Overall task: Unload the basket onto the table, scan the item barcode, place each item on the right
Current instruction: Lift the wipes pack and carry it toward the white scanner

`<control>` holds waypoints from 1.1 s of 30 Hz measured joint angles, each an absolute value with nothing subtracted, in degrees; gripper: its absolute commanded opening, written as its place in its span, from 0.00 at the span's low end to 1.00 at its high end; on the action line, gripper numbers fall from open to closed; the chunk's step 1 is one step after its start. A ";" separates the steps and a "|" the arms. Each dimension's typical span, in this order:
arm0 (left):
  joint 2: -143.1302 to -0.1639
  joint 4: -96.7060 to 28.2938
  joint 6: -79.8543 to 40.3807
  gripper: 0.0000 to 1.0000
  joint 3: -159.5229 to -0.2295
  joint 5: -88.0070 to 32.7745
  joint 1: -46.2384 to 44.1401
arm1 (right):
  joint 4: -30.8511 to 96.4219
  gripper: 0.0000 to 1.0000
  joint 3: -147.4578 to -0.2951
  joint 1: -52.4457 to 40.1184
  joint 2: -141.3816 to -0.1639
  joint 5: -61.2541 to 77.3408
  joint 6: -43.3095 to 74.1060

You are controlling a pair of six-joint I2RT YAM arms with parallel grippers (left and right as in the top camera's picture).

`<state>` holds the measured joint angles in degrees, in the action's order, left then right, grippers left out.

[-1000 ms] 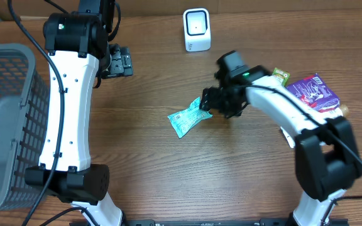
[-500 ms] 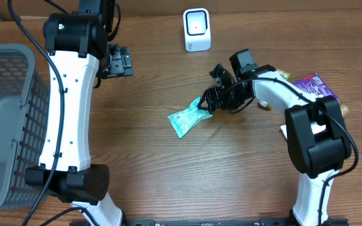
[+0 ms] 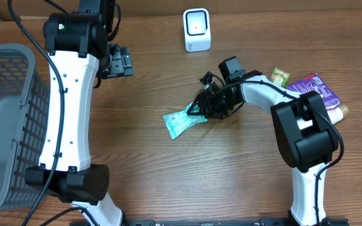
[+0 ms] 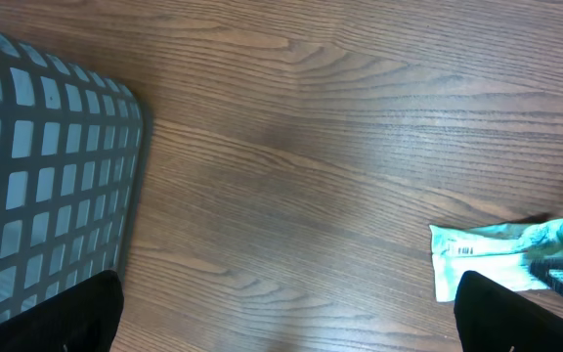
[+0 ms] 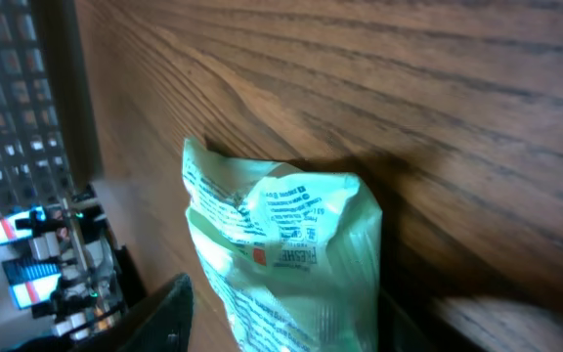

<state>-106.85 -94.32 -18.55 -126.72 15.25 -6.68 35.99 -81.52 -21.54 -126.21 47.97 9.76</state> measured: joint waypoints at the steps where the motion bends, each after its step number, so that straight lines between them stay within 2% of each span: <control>1: -106.85 -94.32 -18.55 1.00 -126.72 15.25 -6.68 | 35.97 0.33 -81.56 -21.52 -126.41 47.77 11.09; 3: -106.85 -94.32 -18.55 1.00 -126.72 15.25 -6.68 | 36.03 0.18 -81.65 -21.41 -126.87 47.20 13.15; 6: -106.85 -94.30 -18.55 1.00 -126.72 15.25 -6.68 | 35.62 0.04 -81.65 -21.37 -127.42 46.85 15.09; 14: -106.85 -94.32 -18.52 1.00 -126.72 15.25 -6.68 | 33.85 0.04 -81.65 -21.26 -127.57 48.10 17.19; 21: -106.85 -94.32 -18.55 0.99 -126.72 15.25 -6.68 | 34.26 0.04 -80.97 -19.51 -124.68 50.24 14.46; 33: -106.85 -94.30 -18.55 1.00 -126.72 15.25 -6.68 | 40.49 0.04 -80.90 -13.39 -91.61 55.31 16.12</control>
